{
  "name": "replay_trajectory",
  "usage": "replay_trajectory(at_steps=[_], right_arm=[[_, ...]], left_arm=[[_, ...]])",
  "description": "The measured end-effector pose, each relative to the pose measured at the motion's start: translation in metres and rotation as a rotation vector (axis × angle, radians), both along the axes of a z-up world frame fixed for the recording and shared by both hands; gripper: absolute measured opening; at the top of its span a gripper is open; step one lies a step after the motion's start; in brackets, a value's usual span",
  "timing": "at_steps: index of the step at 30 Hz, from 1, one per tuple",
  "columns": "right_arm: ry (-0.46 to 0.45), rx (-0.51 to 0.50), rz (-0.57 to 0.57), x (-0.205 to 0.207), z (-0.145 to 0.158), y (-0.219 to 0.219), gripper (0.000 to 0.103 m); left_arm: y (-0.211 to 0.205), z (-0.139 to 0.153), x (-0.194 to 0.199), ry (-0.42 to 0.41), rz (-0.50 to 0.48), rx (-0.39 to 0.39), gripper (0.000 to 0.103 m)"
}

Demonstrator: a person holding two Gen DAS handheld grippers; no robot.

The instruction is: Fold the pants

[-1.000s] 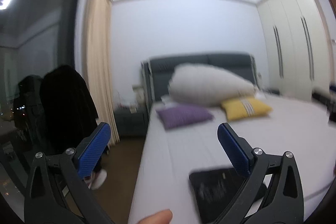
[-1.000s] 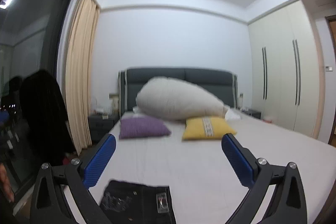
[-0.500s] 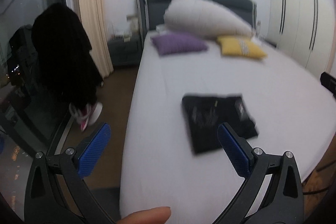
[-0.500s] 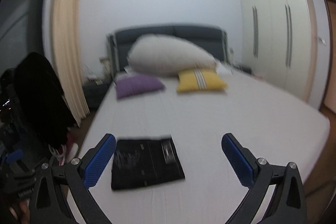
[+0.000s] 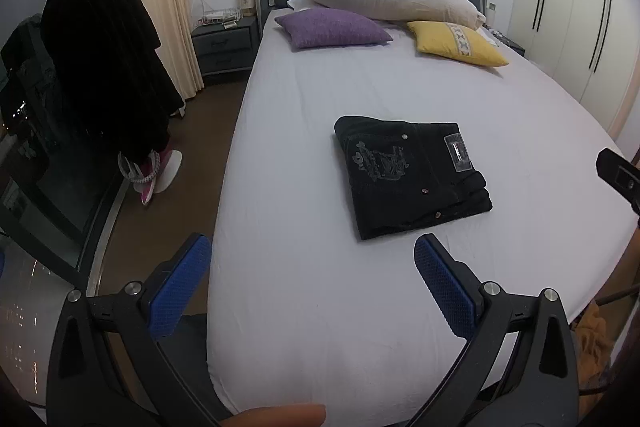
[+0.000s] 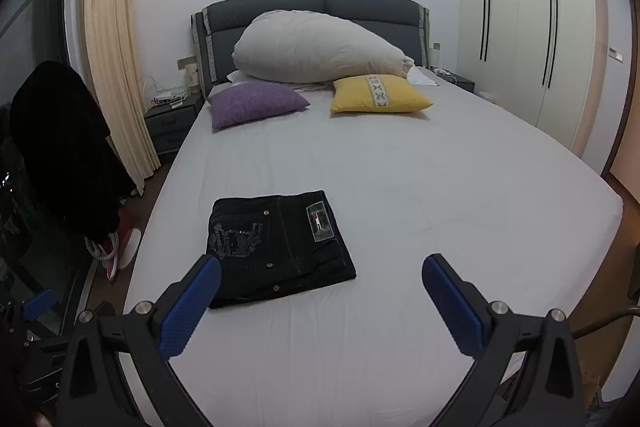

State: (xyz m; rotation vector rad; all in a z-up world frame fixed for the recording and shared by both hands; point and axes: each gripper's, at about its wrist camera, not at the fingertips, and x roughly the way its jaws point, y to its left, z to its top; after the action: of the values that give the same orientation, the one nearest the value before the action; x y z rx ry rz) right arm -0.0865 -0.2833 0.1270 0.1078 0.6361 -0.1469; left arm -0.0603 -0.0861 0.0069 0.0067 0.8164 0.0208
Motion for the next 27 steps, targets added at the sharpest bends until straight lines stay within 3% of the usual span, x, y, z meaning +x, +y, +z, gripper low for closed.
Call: replay_trajectory(at_steps=[27], right_arm=[[0.054,-0.005,0.046,0.005,-0.011,0.013,0.103]], left_arm=[[0.003,-0.004,0.003,0.024,-0.008,-0.002,0.103]])
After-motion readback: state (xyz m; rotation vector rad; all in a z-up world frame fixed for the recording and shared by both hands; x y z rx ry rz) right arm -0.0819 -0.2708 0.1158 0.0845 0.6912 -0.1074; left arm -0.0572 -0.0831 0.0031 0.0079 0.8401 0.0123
